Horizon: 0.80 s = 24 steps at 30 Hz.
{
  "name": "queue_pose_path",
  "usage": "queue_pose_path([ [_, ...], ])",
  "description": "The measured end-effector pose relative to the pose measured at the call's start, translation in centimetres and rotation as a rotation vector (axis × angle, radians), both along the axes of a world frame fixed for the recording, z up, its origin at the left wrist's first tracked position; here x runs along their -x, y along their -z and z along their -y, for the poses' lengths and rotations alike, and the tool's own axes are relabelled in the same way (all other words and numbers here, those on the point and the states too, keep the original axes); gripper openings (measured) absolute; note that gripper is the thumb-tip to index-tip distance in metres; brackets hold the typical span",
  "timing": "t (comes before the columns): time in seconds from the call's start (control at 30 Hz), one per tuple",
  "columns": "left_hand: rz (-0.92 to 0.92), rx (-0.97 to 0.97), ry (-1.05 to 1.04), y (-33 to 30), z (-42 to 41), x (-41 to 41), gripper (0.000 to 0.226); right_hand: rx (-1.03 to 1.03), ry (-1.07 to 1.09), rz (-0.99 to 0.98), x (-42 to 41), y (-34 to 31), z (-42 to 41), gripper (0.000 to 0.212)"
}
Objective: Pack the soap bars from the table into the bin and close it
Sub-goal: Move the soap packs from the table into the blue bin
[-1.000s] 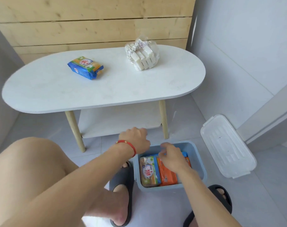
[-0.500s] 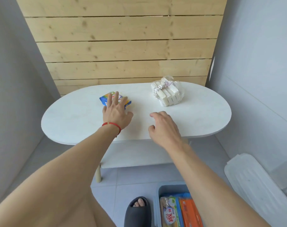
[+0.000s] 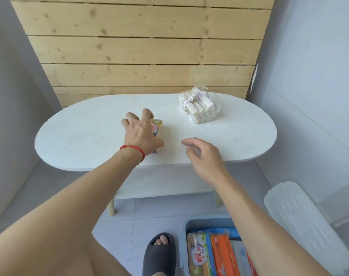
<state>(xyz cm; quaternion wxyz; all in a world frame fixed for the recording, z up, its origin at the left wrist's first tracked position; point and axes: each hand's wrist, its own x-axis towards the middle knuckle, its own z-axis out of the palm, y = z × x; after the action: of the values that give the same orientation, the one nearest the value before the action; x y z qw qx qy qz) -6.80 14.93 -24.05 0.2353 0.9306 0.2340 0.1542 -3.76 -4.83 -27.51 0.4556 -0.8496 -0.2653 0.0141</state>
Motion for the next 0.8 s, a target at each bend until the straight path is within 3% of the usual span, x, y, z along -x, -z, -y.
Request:
queue_pose_path([
  [0.07,-0.012,0.045,0.108,-0.7,1.6,1.7,0.063,-0.02,-0.085,0.181,0.9,0.5,1.6,0.047],
  [0.17,0.067,0.327,0.302,-1.1,5.1,5.3,0.055,0.201,-0.15,0.588,2.6,2.3,4.0,0.074],
  [0.27,0.038,0.503,0.439,-0.1,8.6,7.4,0.054,0.249,0.025,1.006,3.7,3.5,7.0,0.049],
  [0.33,-0.068,0.621,0.513,1.4,9.7,7.7,0.058,0.293,-0.045,1.117,3.6,4.5,9.4,0.038],
  [0.47,-0.294,0.669,0.535,8.1,10.7,7.9,0.042,0.572,-0.337,0.831,4.4,8.6,13.1,0.044],
  [0.57,-0.427,0.713,0.26,14.1,11.7,8.9,0.047,0.734,-0.254,0.58,5.5,13.0,15.1,0.039],
  [0.63,-0.507,0.616,0.097,17.3,11.8,9.4,0.041,0.791,-0.17,0.5,5.7,14.9,15.4,0.039],
  [0.73,-0.603,0.474,0.082,20.1,12.3,10.1,0.038,0.806,-0.121,0.44,5.7,16.6,14.1,0.039],
  [0.8,-0.552,0.452,0.072,21.1,12.7,10.3,0.038,0.843,-0.145,0.409,6.0,17.8,12.7,0.034],
])
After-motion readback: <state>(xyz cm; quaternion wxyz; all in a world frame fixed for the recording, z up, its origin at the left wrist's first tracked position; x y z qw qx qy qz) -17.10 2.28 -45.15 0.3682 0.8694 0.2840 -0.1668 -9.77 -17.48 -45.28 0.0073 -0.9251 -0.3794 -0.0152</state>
